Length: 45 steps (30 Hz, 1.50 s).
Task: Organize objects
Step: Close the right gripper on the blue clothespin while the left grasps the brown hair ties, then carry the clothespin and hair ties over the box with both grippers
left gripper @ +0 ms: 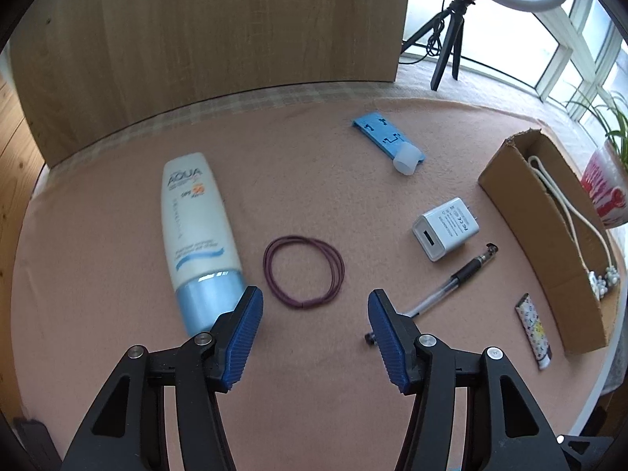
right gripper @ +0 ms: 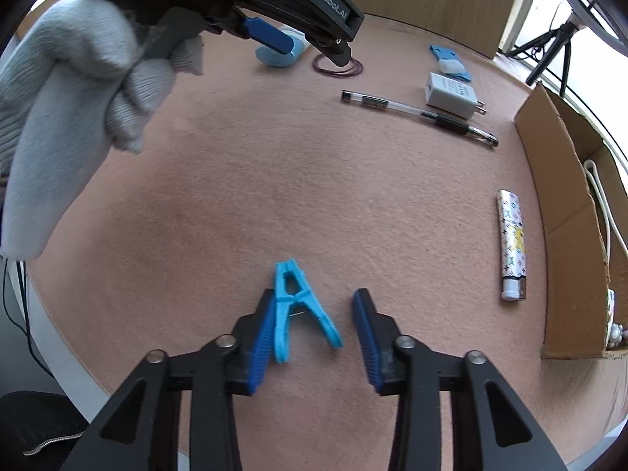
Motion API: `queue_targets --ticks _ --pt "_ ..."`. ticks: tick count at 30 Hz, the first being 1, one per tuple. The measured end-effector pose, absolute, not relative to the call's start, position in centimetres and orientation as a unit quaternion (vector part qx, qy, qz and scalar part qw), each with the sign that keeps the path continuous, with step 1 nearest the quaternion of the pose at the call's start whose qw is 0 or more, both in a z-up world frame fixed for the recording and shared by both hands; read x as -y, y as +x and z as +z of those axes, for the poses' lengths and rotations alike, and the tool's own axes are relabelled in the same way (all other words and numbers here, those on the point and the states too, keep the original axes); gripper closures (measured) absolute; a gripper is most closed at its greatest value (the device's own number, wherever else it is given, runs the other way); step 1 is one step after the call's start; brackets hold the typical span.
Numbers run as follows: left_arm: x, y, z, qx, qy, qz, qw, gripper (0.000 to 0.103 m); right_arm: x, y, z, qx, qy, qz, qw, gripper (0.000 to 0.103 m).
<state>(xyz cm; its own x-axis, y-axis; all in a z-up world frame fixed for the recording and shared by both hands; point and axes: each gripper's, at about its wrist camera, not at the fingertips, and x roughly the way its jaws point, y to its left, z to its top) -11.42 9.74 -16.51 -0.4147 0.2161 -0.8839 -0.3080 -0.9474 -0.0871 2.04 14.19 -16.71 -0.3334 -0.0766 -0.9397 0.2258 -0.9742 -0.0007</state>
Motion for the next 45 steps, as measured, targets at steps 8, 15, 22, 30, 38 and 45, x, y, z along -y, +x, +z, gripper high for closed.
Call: queue_targets --ticks 8,15,22,30,38,45 --pt "-11.6 -12.5 -17.6 -0.098 -0.530 0.828 0.155 0.053 -15.3 2.0 -16.7 -0.051 0.572 -0.815 0.083 0.075" --pt "-12.0 -12.8 -18.5 -0.105 -0.538 0.822 0.154 0.065 -16.1 1.7 -16.8 -0.039 0.574 -0.815 0.073 0.075" --pt "-11.6 -13.4 -18.5 -0.086 -0.541 0.821 0.162 0.096 -16.6 1.3 -16.8 -0.035 0.575 -0.815 0.065 0.075" --pt "-9.0 -12.8 -18.2 -0.035 -0.548 0.819 0.166 0.101 -18.1 1.6 -16.6 -0.003 0.577 -0.815 0.051 0.075" --pt "-7.1 -9.2 -17.1 -0.005 -0.543 0.821 0.176 0.101 -20.3 1.5 -16.4 0.044 0.574 -0.817 0.037 0.076" --pt "-6.7 -5.8 -15.3 0.005 -0.530 0.828 0.186 0.101 -22.3 1.5 -15.2 0.070 0.560 -0.825 0.020 0.076"
